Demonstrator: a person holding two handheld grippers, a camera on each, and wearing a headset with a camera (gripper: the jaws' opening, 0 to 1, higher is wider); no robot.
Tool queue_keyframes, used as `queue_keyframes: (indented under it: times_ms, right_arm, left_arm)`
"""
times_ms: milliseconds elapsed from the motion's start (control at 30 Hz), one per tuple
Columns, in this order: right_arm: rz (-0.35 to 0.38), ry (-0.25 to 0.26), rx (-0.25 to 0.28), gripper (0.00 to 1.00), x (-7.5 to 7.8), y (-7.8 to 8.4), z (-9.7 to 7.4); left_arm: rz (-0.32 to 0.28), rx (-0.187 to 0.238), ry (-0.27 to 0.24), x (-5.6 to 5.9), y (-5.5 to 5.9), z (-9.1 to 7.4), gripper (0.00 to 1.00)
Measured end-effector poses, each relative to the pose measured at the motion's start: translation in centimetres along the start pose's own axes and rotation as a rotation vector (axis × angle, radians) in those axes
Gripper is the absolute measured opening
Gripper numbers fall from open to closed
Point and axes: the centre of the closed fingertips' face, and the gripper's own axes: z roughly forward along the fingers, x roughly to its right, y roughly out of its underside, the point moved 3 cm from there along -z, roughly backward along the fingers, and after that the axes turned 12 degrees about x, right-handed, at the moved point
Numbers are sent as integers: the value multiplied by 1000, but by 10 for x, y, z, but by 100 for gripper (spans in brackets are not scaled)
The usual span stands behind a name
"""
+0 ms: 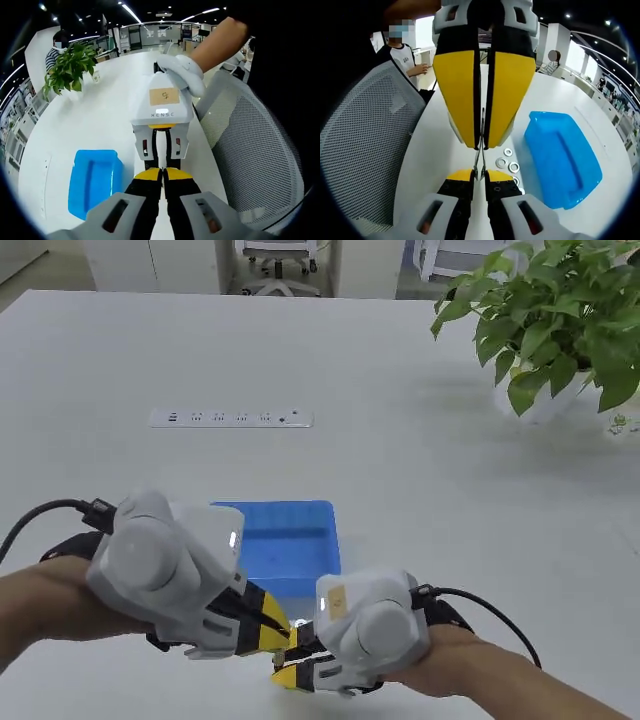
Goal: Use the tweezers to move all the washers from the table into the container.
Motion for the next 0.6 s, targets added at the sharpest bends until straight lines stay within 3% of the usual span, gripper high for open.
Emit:
queue_keyframes:
  times_ms: [233, 600]
  right_arm:
    - [3, 2, 2, 11, -1, 1, 0]
    - [-3, 14, 1, 12, 1, 0, -1]
  left_arm:
    - [-28, 43, -12, 0, 1, 1, 6]
    - [-41, 43, -16, -1, 2, -1, 5]
